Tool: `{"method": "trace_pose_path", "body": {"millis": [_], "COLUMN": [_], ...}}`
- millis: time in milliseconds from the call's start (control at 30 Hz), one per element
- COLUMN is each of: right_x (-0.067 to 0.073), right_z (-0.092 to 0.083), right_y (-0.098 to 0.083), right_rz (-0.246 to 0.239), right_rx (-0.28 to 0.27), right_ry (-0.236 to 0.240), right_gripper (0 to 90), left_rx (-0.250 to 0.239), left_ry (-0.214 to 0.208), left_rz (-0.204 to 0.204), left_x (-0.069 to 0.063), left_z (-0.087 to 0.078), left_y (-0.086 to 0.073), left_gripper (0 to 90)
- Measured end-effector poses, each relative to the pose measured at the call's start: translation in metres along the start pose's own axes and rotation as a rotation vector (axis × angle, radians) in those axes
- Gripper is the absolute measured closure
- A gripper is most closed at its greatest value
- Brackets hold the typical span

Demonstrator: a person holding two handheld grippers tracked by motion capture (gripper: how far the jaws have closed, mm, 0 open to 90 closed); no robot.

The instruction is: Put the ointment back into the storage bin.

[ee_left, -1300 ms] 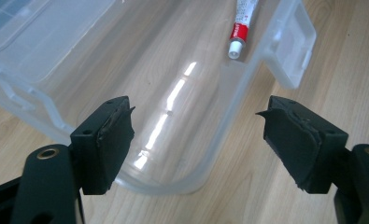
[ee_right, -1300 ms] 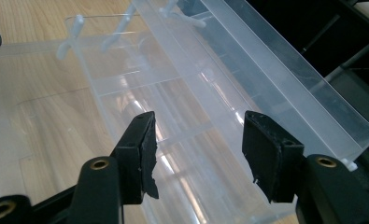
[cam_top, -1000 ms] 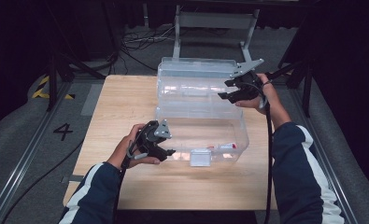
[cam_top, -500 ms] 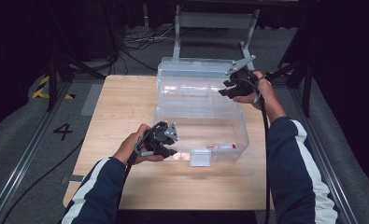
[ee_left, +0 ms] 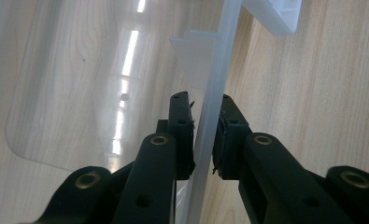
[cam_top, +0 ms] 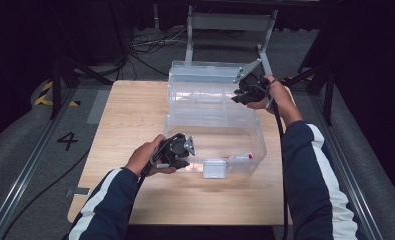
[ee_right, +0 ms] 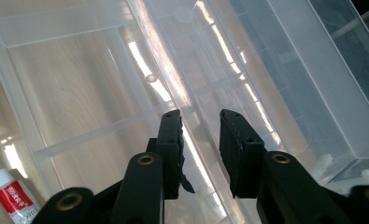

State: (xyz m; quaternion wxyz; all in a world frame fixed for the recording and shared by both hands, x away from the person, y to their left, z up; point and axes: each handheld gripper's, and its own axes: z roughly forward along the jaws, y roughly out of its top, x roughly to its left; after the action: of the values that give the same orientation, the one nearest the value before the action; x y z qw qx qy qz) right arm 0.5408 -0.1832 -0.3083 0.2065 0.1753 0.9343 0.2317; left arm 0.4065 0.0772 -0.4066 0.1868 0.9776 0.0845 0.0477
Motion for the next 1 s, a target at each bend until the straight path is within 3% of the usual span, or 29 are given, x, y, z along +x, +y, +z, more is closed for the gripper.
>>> {"method": "trace_pose_path", "body": {"millis": [133,1000], "right_x": [0.0006,0.0036], "right_z": [-0.0016,-0.0063], "right_y": [0.0027,0.0077], "right_rz": [-0.029,-0.105], "right_rx": [-0.027,-0.016], "right_ry": [0.001,0.058], "right_gripper": [76.5,84.7], "left_rx": [0.014,0.013], "left_ry": [-0.004,0.025], "left_rz": [-0.022,-0.087], "left_x": [0.003,-0.0016], "left_z": [0.0003,0.0026], "left_y": [0.0003,0.0009], "left_gripper": [79.5,77.0]}}
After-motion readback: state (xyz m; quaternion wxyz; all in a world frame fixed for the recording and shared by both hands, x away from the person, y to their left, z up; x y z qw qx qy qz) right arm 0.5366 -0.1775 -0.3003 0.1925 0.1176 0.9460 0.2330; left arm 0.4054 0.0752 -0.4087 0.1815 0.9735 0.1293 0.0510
